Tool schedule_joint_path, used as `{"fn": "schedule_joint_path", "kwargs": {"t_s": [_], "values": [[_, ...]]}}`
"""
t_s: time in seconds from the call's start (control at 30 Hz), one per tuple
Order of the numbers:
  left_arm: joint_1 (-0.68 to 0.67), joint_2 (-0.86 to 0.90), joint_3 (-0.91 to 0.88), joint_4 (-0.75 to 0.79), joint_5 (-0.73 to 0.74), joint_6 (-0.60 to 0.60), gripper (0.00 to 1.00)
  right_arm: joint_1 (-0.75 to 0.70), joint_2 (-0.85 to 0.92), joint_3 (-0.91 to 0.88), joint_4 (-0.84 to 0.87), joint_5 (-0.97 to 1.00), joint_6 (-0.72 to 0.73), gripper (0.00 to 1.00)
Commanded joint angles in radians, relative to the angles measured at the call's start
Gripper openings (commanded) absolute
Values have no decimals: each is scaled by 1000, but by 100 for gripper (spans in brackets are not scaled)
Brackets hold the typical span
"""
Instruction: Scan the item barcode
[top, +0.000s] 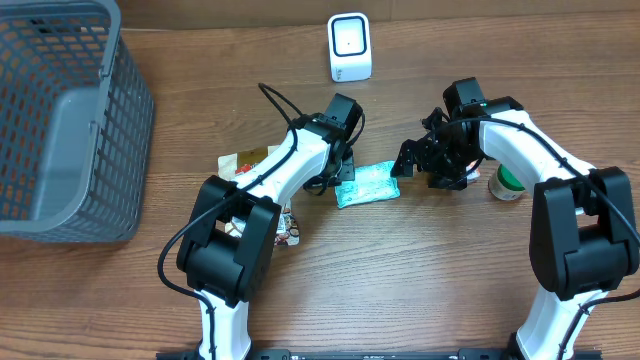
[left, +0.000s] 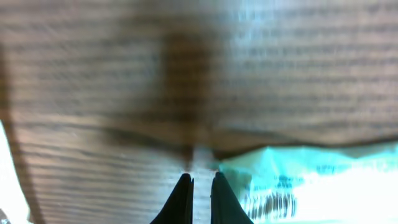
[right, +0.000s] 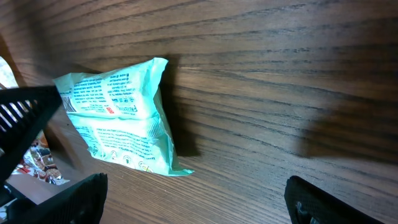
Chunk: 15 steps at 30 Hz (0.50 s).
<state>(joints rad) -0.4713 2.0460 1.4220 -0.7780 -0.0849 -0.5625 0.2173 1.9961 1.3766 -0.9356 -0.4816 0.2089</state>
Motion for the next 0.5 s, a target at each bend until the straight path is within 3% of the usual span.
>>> {"fn": "schedule_joint_path", "kwargs": {"t_s": [0.0, 0.47], "values": [[2, -28, 21, 30, -94, 13, 4, -1, -38, 25, 3, 10, -8, 93], [-27, -10, 21, 81, -64, 13, 4, -1, -38, 25, 2, 10, -8, 93]]}}
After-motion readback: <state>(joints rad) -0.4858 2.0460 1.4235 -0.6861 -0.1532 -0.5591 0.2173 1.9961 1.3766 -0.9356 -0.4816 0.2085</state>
